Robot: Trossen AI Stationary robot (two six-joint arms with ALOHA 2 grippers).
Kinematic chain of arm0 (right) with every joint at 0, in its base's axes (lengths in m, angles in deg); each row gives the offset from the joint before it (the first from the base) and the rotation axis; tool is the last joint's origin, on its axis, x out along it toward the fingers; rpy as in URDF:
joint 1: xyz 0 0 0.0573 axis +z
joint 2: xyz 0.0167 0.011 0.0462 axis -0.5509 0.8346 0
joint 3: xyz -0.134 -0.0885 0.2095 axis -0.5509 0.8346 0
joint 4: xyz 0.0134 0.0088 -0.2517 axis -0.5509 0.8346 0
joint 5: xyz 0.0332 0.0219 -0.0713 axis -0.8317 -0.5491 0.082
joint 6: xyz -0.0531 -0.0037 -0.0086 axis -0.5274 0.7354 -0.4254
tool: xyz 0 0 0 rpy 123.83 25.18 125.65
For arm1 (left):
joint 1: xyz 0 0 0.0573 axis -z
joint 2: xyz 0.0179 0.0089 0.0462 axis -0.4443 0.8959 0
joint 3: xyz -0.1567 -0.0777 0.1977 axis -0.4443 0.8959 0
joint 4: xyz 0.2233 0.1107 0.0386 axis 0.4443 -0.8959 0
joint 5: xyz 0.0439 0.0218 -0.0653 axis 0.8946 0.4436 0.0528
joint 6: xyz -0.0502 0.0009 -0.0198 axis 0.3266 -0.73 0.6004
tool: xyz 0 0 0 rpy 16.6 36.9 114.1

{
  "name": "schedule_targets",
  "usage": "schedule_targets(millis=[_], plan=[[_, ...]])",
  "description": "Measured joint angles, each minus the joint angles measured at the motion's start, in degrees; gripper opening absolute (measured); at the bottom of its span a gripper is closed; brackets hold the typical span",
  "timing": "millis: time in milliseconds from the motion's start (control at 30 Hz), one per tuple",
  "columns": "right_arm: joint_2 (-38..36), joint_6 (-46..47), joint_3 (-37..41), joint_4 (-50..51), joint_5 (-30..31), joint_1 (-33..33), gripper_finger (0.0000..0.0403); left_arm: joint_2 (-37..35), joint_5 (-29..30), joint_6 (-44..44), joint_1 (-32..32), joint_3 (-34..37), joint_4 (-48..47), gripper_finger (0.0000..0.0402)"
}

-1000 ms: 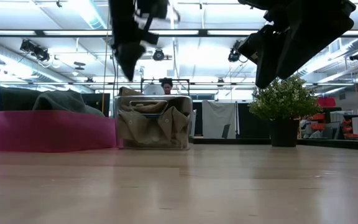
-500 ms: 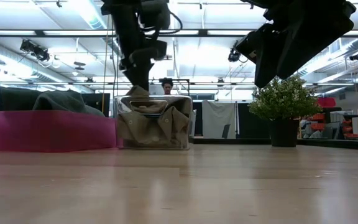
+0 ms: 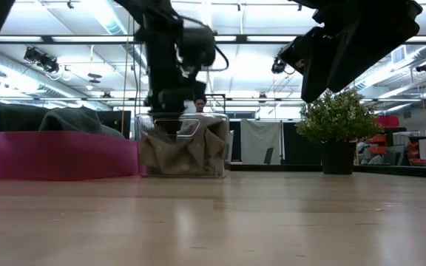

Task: Pick & Place hat
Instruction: Put the brown cap into the transparent bin, then return to Home Position

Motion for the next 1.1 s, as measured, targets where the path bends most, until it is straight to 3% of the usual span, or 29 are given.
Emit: schedule_targets(millis=[233, 433, 600, 767, 833, 1000, 1100], plan=[[0.0, 0.0, 0.0, -0.8, 0.0, 0.0, 0.0164, 5.5, -0.9, -1.3, -0.4, -0.3, 0.8, 0.0165], [-0.1, -0.1, 0.0, -2.6, 0.0, 0.0, 0.0164, 1.9, 0.1, -3.7, 1.6, -0.8, -0.1, 0.0165], [-2.8, 1.2, 0.0, -1.6, 0.0, 0.0, 0.0164, -8.9, 0.0, -2.9, 4.4, -2.5, -1.4, 0.0165], [-11.0, 2.5, 0.0, 2.8, 0.0, -0.1, 0.0164, -21.2, 1.6, -1.4, 8.6, -2.5, -1.9, 0.0165], [-15.1, 1.0, 0.0, 3.6, 1.2, -0.2, 0.0164, -25.9, 5.0, -1.6, 11.0, -2.5, -2.0, 0.0165], [-25.8, -4.6, 0.4, 5.5, 8.9, -0.4, 0.0164, -35.4, 19.8, -1.1, 19.0, 0.3, -0.6, 0.0165], [-31.9, -6.9, 3.5, 3.3, 10.7, -1.4, 0.0164, -40.2, 21.1, 1.0, 22.9, 6.4, 1.5, 0.0165]])
